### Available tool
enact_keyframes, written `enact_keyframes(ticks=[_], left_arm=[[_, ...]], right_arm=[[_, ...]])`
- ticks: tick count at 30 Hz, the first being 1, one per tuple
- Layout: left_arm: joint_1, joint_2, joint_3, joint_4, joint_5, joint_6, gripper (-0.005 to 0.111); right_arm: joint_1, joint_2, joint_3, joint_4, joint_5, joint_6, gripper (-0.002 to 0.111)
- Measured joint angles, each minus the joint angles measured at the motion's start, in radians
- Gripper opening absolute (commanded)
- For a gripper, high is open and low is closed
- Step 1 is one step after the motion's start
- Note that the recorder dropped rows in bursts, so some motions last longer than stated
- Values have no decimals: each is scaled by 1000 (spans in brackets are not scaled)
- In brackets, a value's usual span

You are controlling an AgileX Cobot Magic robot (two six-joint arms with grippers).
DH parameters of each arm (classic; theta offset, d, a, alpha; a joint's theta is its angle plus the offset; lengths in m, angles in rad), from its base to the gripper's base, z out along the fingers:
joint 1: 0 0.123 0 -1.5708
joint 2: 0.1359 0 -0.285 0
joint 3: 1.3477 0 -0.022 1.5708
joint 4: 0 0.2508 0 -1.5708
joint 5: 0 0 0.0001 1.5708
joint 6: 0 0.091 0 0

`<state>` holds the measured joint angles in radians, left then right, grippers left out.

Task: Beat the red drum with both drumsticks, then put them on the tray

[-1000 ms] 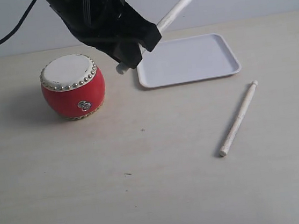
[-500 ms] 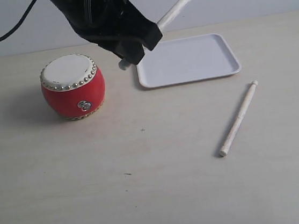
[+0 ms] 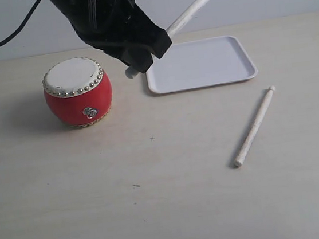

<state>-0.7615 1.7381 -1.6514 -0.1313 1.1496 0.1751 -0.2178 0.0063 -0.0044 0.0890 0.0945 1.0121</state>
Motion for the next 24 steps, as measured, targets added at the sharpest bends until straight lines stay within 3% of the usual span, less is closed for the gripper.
enact_keyframes(ticks=[3, 9, 15, 18, 24], left_arm=[[0, 0, 0, 0, 0, 1, 0], [0, 0, 0, 0, -7, 1, 0], [0, 0, 0, -17, 13, 1, 0], [0, 0, 0, -23, 42, 1, 0], [0, 0, 0, -27, 64, 1, 0]], right_arm=[[0, 0, 0, 136, -65, 48, 0], [0, 166, -181, 166, -37, 52, 0], [21, 492, -409, 106, -32, -229, 0], [30, 607, -469, 88, -22, -279, 0], [30, 855, -585, 92, 158, -388, 0]])
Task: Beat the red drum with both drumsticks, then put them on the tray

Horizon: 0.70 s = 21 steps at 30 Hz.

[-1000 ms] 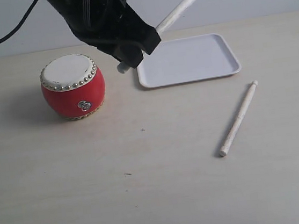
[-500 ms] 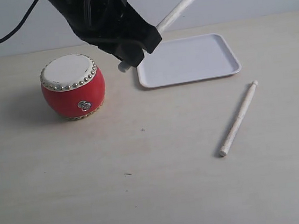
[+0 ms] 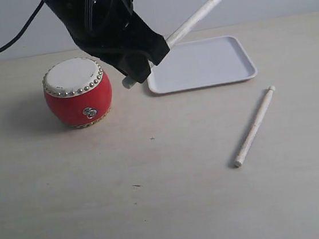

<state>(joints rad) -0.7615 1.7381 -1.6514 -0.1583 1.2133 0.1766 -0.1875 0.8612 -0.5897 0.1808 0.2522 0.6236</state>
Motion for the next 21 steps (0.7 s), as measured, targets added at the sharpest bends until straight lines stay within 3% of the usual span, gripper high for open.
enact_keyframes(ticks=[9, 21], left_arm=[[0, 0, 0, 0, 3, -8, 0], [0, 0, 0, 0, -26, -22, 0]], right_arm=[[0, 318, -78, 239, 259, -477, 0], [0, 668, -315, 285, 532, -639, 0]])
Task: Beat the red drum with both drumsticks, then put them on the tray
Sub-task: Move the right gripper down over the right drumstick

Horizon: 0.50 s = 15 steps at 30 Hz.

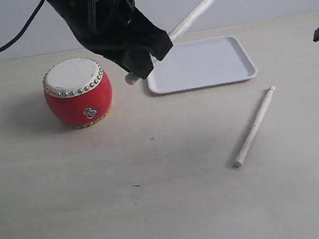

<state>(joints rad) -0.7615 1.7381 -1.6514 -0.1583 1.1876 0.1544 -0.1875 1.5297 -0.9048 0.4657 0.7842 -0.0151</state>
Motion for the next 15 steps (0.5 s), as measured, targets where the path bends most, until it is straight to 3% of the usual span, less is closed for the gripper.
enact_keyframes(ticks=[15], left_arm=[[0, 0, 0, 18, -10, -67, 0]], right_arm=[[32, 371, -474, -5, 314, -13, 0]])
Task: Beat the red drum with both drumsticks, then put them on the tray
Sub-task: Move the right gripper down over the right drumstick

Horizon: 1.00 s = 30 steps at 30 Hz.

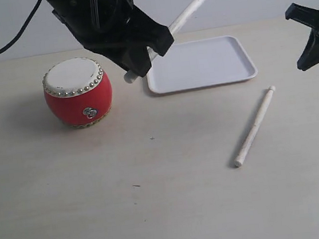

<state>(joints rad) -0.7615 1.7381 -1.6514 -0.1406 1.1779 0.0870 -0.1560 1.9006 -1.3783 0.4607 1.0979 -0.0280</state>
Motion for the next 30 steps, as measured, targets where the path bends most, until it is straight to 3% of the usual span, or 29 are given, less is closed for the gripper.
enact_keyframes(ticks=[8, 16, 24, 30], left_arm=[[0, 0, 0, 25, 0, -11, 0], [0, 0, 0, 79, -6, -13, 0], [0, 0, 0, 91, 24, -13, 0], [0, 0, 0, 96, 40, -13, 0]], right_arm=[[161, 44, -74, -136, 67, 158, 0], [303, 12, 18, -128, 96, 359, 1], [374, -5, 156, -159, 32, 482, 28], [400, -5, 163, -164, -19, 566, 30]])
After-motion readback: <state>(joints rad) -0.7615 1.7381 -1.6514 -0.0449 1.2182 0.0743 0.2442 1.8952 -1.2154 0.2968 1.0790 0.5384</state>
